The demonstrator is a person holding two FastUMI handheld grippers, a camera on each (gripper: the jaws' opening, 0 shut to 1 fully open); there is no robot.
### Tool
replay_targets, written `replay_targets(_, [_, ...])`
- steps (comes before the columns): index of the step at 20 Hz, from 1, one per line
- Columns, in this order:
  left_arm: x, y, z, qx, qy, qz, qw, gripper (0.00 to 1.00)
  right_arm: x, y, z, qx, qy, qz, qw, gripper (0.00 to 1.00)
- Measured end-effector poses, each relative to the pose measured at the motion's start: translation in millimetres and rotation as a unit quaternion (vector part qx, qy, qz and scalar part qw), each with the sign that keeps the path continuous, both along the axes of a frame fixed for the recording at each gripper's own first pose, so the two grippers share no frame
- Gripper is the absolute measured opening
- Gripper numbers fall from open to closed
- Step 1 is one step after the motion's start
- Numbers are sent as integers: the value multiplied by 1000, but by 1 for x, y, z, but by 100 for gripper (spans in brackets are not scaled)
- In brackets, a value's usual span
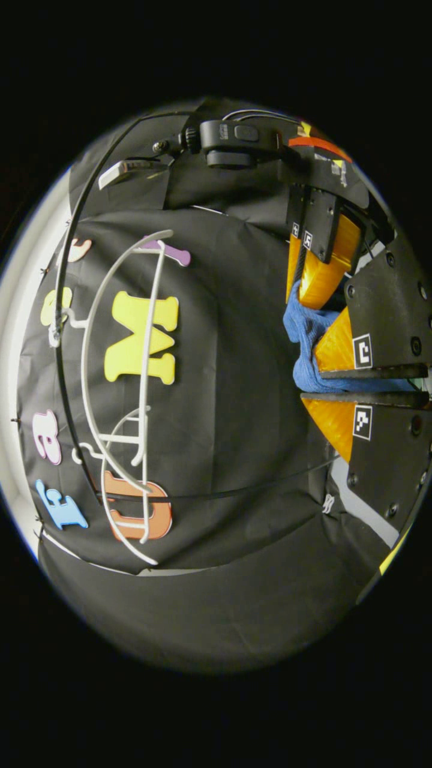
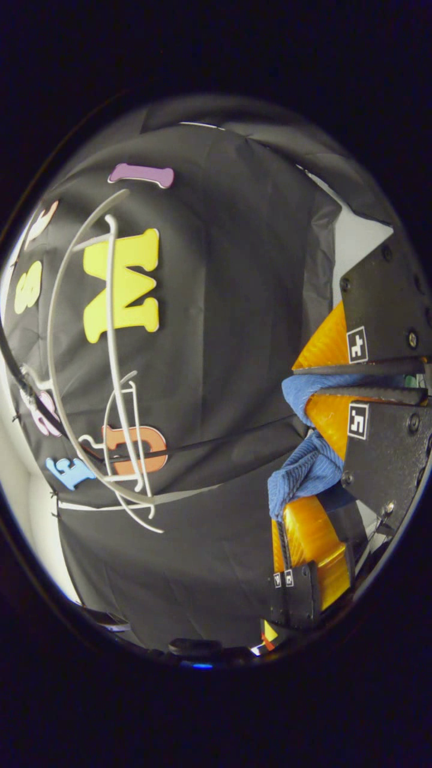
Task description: Grasp the clothes on the hanger with both hands and then place them into the laundry hamper below.
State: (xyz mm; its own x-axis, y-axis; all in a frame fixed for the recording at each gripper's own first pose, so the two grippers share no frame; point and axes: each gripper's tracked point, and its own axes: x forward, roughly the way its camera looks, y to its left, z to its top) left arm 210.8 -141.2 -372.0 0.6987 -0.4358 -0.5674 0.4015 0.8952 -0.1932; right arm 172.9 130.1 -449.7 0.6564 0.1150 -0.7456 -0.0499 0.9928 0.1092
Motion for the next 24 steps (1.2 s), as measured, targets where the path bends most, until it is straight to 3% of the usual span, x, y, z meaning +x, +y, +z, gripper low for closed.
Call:
replay_targets(2, [-3, -1, -18, 4, 16, -1, 1000, 8, -3, -3, -17, 3, 13, -4, 1000, 11])
replay_targets(6, [-3, -6, -54, 17, 43, -5, 999, 8, -11, -16, -52, 3, 43, -9, 999, 11])
replay_targets(7, [-6, -6, -65, 19, 52, -7, 998, 12, -12, -17, -63, 1, 54, -9, 999, 12])
replay_targets(8, [-8, -6, -75, 24, 62, -7, 998, 8, -14, -19, -73, 1, 63, -7, 998, 11])
replay_targets(9, [-8, -6, -89, 29, 74, -9, 997, 12, -19, -20, -85, -1, 76, -7, 997, 11])
replay_targets(11, [-12, -3, -118, 42, 102, -9, 994, 8, -29, -26, -110, -5, 104, -4, 995, 12])
replay_targets(15, [-30, 2, -165, 79, 161, -9, 984, 8, -55, -24, -157, -1, 170, 12, 985, 11])
replay_targets(16, [-37, 8, -175, 90, 174, -8, 981, 13, -62, -22, -168, 2, 184, 16, 983, 11])
replay_targets(18, [-48, 20, -195, 109, 199, -5, 974, 8, -74, -16, -189, 3, 210, 20, 977, 12])
replay_targets(20, [-52, 32, -222, 123, 218, 1, 968, 8, -75, -10, -194, 6, 224, 25, 974, 12])
replay_targets(21, [-54, 34, -227, 127, 228, 3, 965, 14, -73, -4, -199, 4, 229, 28, 973, 11])
replay_targets(22, [-56, 36, -231, 130, 240, 3, 962, 8, -72, -2, -203, 0, 233, 34, 972, 11])
replay_targets(24, [-59, 42, -231, 137, 258, 7, 956, 9, -71, 5, -211, 1, 243, 46, 969, 11])
